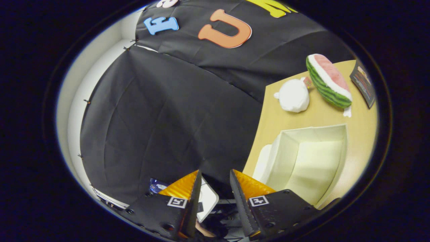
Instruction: Open the storage box then place both shoes into the box .Put the left shoe in first, then the right shoe, with the right side of both shoes facing outward in a uniform manner.
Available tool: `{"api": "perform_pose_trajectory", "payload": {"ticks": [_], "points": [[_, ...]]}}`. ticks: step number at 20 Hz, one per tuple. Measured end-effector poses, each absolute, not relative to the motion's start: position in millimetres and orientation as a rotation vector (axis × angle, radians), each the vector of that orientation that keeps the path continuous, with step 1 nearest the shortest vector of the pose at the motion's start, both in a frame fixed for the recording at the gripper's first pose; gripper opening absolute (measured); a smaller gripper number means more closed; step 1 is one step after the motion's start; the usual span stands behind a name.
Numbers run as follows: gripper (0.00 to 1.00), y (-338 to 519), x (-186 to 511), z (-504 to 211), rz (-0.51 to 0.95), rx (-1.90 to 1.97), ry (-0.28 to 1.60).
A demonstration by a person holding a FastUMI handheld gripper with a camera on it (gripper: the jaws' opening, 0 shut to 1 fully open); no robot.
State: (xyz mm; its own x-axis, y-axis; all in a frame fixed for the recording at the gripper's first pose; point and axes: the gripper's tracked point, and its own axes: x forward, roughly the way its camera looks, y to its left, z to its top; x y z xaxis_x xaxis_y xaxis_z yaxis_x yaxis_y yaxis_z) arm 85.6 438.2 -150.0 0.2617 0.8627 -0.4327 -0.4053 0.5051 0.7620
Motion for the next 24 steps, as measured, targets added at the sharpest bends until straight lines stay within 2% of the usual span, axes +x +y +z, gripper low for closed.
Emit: {"api": "perform_pose_trajectory", "payload": {"ticks": [5, 17, 24], "points": [[0.93, 352, 115, -175, 0.775, 0.529, 0.922], [0.95, 113, 142, -288, 0.374, 0.267, 0.999], [0.92, 31, 139, -362, 0.179, 0.056, 1.078]]}}
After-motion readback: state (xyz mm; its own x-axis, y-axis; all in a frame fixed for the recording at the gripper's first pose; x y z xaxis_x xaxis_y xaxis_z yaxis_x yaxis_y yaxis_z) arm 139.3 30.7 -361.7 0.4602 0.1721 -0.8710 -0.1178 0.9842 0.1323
